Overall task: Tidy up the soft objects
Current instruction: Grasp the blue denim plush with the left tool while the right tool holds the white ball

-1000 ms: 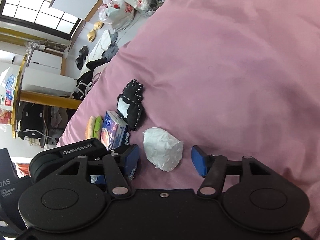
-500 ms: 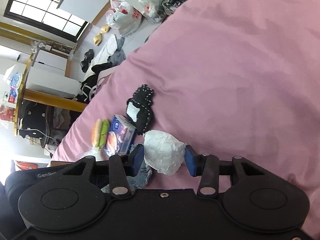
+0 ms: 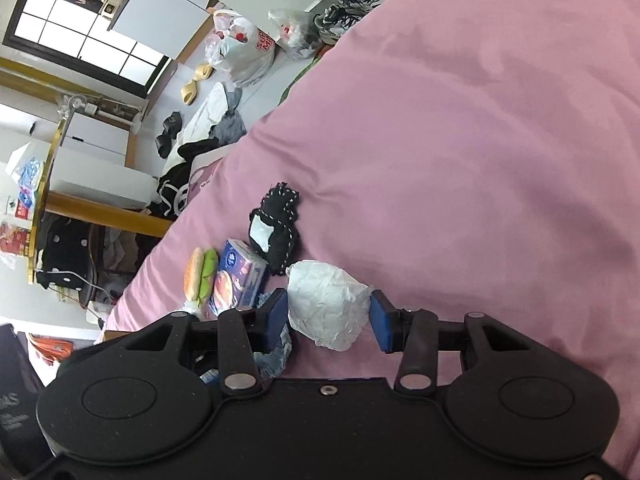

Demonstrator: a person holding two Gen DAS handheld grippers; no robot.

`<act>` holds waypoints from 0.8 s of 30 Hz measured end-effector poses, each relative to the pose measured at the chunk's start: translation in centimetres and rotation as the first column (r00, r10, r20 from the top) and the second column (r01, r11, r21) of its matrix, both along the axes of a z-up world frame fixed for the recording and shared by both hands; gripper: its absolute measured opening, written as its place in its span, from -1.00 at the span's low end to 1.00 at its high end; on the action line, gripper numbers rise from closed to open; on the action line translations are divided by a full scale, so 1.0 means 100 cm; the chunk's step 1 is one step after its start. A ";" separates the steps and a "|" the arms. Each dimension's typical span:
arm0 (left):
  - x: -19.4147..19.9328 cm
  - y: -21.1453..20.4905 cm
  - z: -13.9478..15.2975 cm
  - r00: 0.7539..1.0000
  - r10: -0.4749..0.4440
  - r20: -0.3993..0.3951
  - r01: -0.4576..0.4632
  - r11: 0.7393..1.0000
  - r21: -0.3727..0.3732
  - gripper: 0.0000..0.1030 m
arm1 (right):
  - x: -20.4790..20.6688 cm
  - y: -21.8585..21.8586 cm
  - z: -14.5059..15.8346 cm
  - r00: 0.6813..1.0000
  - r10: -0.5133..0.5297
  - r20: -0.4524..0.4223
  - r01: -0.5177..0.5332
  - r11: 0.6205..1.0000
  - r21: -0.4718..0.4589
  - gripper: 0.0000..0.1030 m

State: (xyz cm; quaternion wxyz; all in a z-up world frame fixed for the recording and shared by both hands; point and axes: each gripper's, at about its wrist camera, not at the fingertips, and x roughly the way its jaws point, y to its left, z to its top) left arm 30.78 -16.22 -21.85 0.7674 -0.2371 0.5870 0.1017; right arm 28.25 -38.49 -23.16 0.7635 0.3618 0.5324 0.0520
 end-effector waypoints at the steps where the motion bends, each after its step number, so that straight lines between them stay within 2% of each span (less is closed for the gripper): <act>1: -0.001 0.000 -0.002 1.000 0.004 0.000 -0.004 1.000 -0.002 -0.01 | 0.001 0.000 -0.001 1.000 0.001 0.001 -0.001 1.000 0.001 -0.15; 15: 0.007 -0.005 -0.024 0.999 0.040 -0.026 -0.039 0.998 0.039 0.00 | 0.005 -0.001 -0.010 1.000 0.002 -0.013 -0.002 1.000 0.014 -0.15; 17: 0.006 -0.007 -0.023 0.999 0.039 -0.036 -0.037 0.997 0.061 -0.26 | 0.005 -0.001 -0.011 1.000 0.002 -0.012 -0.002 1.000 0.016 -0.15; 24: -0.002 0.009 -0.015 0.998 0.061 -0.003 -0.061 0.998 -0.002 -0.51 | 0.002 0.003 -0.005 1.000 0.027 0.014 -0.027 1.000 0.014 -0.15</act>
